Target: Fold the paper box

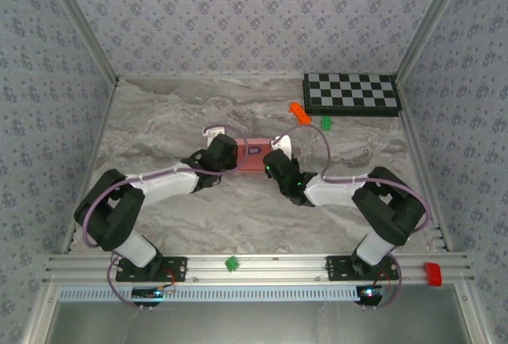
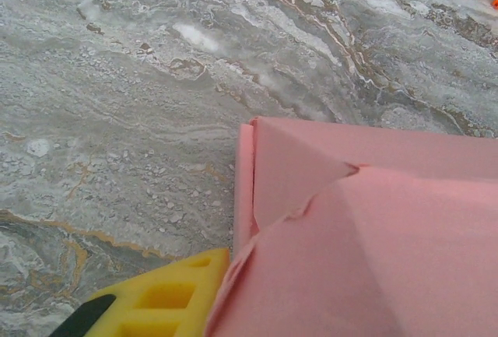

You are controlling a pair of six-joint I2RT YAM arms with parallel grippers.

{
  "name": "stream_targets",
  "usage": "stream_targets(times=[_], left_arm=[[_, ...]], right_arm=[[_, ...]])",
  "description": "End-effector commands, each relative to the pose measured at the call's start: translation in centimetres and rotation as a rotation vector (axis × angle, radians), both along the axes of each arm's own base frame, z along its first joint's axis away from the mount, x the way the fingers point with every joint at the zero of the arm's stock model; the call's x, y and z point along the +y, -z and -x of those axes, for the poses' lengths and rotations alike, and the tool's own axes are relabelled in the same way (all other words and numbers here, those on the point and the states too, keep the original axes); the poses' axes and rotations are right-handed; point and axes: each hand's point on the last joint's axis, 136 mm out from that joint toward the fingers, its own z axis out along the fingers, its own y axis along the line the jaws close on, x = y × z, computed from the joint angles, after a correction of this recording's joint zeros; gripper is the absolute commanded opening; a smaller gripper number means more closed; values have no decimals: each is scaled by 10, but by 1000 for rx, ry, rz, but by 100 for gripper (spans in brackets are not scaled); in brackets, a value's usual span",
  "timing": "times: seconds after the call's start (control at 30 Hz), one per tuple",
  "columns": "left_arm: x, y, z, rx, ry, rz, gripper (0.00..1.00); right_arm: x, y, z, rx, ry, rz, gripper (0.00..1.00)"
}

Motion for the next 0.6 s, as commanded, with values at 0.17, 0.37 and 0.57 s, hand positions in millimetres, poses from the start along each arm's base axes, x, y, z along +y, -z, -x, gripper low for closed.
stream_targets(times=[0.17,0.37,0.57], left_arm=[[16,-9,14,-53,-22,-58,38],[36,-12,23,-73,-59,-110,40],[75,-24,27,-98,-190,-190,45]], right_arm=[[-29,4,15,8,64,59,28],[-51,2,18,19,114,101,30],[-74,-5,10,86,169,100,30]])
